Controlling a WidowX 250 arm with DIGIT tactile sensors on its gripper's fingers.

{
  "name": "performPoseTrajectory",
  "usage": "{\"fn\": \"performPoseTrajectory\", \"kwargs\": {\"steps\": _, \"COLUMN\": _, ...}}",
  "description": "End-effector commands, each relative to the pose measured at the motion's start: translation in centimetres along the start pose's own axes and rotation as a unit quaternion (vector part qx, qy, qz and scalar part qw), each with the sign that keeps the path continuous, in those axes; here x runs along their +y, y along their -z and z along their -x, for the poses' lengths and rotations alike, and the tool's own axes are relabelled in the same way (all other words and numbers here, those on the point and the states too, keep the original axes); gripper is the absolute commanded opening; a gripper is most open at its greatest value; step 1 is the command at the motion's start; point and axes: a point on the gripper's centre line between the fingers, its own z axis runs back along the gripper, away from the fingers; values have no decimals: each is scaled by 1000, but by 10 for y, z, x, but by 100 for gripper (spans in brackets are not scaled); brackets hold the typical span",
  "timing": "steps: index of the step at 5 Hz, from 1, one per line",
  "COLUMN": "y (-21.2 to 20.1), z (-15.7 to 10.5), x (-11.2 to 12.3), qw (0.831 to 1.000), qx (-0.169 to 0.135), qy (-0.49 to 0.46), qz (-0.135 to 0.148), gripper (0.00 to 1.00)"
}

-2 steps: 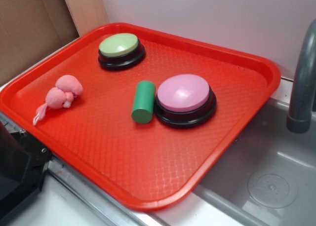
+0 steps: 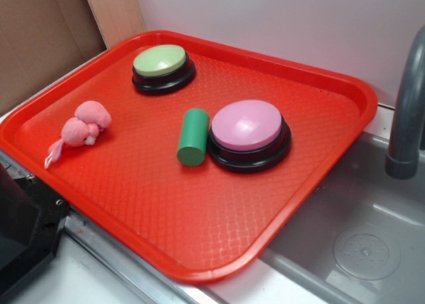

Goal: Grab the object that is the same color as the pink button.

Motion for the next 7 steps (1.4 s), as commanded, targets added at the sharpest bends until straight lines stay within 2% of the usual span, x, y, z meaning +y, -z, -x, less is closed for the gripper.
{"fn": "performPoseTrajectory", "kwargs": {"steps": 1, "y": 50, "z": -19, "x": 27, "qw": 998, "qx": -32, "qy": -41, "qz": -31, "gripper": 100}}
{"fn": "performPoseTrajectory", "kwargs": {"steps": 3, "y": 119, "z": -29, "x": 59, "qw": 995, "qx": -52, "qy": -50, "qz": -68, "gripper": 100}}
{"fn": "performPoseTrajectory", "kwargs": {"steps": 4, "y": 143, "z": -27, "x": 74, "qw": 994, "qx": -39, "qy": -62, "qz": -86, "gripper": 100}}
{"fn": "performPoseTrajectory", "kwargs": {"steps": 5, "y": 173, "z": -30, "x": 83, "qw": 994, "qx": -61, "qy": -55, "qz": -73, "gripper": 100}}
{"fn": "performPoseTrajectory", "kwargs": {"steps": 6, "y": 199, "z": -30, "x": 84, "qw": 995, "qx": -62, "qy": -49, "qz": -55, "gripper": 100}}
{"fn": "performPoseTrajectory", "kwargs": {"steps": 7, "y": 220, "z": -29, "x": 84, "qw": 996, "qx": -53, "qy": -42, "qz": -63, "gripper": 100}}
